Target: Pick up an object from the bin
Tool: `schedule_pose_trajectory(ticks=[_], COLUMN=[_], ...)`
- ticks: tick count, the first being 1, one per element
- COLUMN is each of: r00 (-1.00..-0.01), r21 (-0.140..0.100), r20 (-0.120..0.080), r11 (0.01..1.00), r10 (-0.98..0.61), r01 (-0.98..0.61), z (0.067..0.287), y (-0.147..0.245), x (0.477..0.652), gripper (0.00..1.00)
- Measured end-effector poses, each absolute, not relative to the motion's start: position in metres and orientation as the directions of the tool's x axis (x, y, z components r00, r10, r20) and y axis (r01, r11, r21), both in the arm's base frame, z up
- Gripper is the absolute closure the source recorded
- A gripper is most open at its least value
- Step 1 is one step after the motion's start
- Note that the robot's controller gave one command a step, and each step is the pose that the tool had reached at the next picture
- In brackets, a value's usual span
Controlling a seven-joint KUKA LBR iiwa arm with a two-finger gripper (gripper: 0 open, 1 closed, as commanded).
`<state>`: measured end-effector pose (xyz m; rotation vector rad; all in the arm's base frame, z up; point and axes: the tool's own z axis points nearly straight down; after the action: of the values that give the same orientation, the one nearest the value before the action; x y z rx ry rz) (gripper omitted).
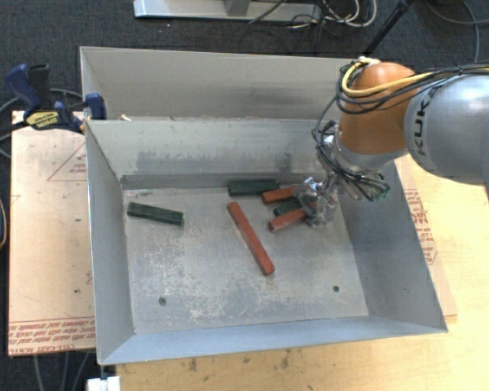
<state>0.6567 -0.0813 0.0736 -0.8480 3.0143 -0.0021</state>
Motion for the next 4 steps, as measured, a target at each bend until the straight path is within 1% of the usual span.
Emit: schedule_pose_trajectory(ticks=[1,2,3,4], r00=[-0.853,-0.854,-0.837,-0.837], r21=[-0.001,-0.003,-0.007,-0.001], r20=[-0.005,-0.011,-0.011,-0.004], r11=[0.853,0.854,0.837,0.837], r10=[-0.521,-0.520,-0.548,-0.547], r01=[-0.521,-0.520,-0.548,-0.547], z=[0.071,0.075,0.212,0.206], y=[-0.082,-0.081,-0.068,-0.069], x=[0.655,0.657,0.630,0.629], gripper=[0.00,1.00,1.00,0.00])
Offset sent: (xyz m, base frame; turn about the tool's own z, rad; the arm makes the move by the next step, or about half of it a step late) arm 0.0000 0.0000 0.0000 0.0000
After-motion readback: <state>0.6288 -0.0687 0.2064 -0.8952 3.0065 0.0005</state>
